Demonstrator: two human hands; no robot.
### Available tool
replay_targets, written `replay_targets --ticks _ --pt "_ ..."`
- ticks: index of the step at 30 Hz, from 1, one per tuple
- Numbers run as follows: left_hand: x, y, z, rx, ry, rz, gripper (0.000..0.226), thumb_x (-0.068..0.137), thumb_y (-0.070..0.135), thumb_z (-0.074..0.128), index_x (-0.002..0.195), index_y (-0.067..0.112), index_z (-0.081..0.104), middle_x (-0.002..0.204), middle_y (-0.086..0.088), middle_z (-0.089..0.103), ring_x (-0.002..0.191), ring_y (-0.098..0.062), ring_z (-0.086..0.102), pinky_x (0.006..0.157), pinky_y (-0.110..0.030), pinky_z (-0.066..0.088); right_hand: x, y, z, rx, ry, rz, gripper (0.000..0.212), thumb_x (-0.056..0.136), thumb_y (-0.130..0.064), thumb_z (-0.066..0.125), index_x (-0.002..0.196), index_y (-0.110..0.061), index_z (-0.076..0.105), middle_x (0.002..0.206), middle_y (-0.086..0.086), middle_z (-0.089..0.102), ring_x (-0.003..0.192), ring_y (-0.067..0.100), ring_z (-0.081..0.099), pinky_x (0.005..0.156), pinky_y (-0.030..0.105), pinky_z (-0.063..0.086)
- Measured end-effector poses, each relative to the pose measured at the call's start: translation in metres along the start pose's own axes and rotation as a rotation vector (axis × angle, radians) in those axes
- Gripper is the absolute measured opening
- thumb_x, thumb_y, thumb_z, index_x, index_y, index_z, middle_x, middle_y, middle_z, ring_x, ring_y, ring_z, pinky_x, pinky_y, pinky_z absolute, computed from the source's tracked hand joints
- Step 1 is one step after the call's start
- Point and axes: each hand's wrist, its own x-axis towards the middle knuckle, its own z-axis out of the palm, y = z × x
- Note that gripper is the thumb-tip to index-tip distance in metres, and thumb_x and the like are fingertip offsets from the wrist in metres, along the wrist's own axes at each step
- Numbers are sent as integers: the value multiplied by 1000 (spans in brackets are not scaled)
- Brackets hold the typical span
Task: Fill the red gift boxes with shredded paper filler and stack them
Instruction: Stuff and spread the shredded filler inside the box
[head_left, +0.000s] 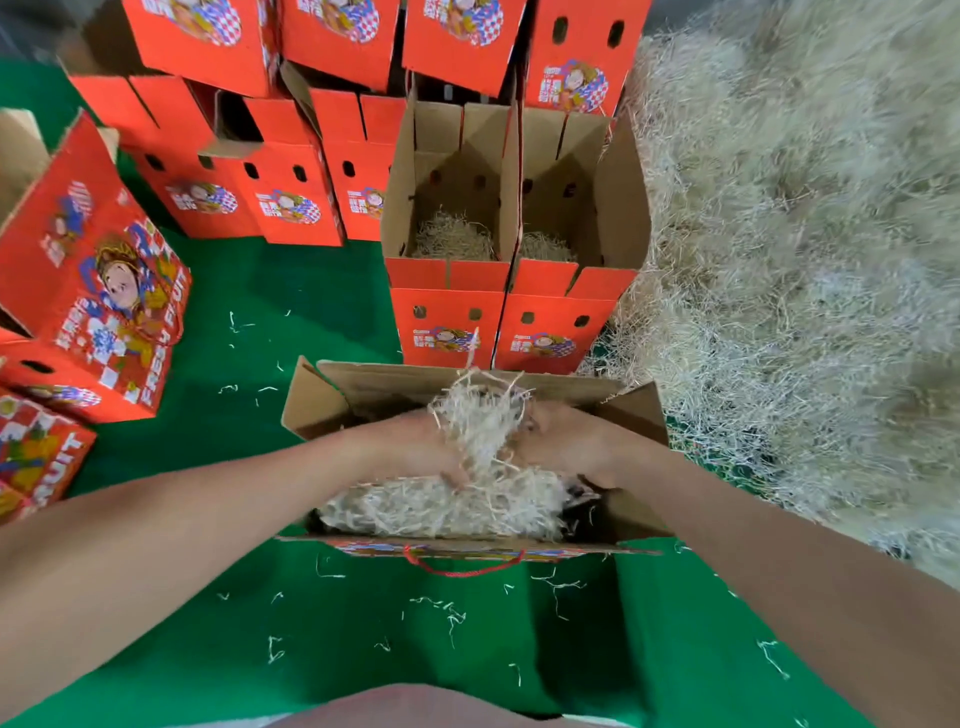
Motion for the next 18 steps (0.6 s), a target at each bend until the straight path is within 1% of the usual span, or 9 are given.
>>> replay_targets --ticks 2,4,6,8,10,12,15,16,18 --pt "4 -10 -7 107 15 -2 17 78 6 65 82 14 51 80 -3 49 74 -17 43 65 -26 34 -1 8 -11 -292 10 42 48 88 -31 59 128 -9 46 122 0 50 103 15 50 86 22 38" --pt "11 -15 -10 97 -45 3 16 80 10 68 90 12 55 88 -4 54 83 -16 48 71 -30 39 0 11 -16 -503 -16 67 43 92 -29 52 126 -2 48 126 13 53 106 20 55 85 18 43" --pt "20 -9 -5 183 -133 5 22 83 18 67 101 6 62 101 -6 64 94 -22 58 83 -31 45 6 5 -12 -599 -59 17 20 95 -20 43 96 -4 55 92 11 61 71 14 57 54 10 43" --pt "31 -1 3 272 -211 33 19 88 19 62 103 9 61 105 -9 63 91 -19 55 75 -23 41 14 -2 -6 -666 -102 19 16 95 -9 38 88 -4 52 67 2 49 52 10 43 40 18 33" --pt "46 0 7 349 -244 17 23 90 17 58 109 5 60 110 -15 62 87 -17 51 71 -20 39 22 -2 -7 -779 -130 20 18 94 -2 39 97 3 57 63 -1 43 51 10 41 43 20 33" --pt "57 -2 10 504 -263 -77 25 94 18 50 109 0 59 108 -18 61 88 -23 56 81 -28 43 30 -1 -6 -863 -141 34 22 95 -3 43 112 2 56 68 -2 47 52 9 42 45 20 36" --pt "69 -3 14 681 -382 -211 31 98 5 31 114 -7 55 95 -16 57 76 -21 52 82 -34 42 37 -4 -1 -904 -167 138 48 95 -12 49 141 -13 36 108 6 60 69 15 52 57 26 47" --pt "70 -1 13 693 -399 -243 34 97 7 32 123 -7 51 108 -17 57 87 -21 55 88 -33 44 34 -5 0 -931 -170 153 51 94 -14 51 142 -14 34 120 9 57 83 20 57 68 30 51" --pt "71 1 2 703 -367 -226 38 95 20 45 128 1 51 117 -10 56 103 -23 57 95 -32 47 24 -10 -4 -958 -128 50 39 91 -12 58 129 -8 49 111 10 59 91 24 58 75 32 52"
